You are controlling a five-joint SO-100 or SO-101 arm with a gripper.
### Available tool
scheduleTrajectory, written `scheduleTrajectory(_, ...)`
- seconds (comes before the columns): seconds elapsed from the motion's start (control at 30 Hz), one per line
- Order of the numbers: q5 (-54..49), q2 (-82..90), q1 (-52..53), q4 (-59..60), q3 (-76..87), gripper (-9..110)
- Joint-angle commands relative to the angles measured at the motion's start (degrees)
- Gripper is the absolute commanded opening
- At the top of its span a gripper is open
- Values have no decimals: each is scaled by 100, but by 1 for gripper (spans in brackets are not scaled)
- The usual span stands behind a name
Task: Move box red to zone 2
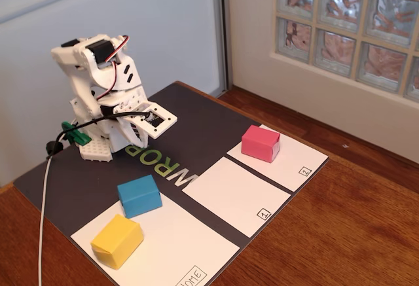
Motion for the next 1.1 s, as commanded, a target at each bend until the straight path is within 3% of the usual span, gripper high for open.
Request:
scheduleTrajectory(0.0,202,747,-334,-62,360,-1)
scheduleTrajectory(0.47,272,1081,-439,-510,1327,-1)
scheduleTrajectory(0.7,272,2830,-246,-343,2593,0)
scheduleTrajectory(1.07,237,2856,-105,-70,2927,0)
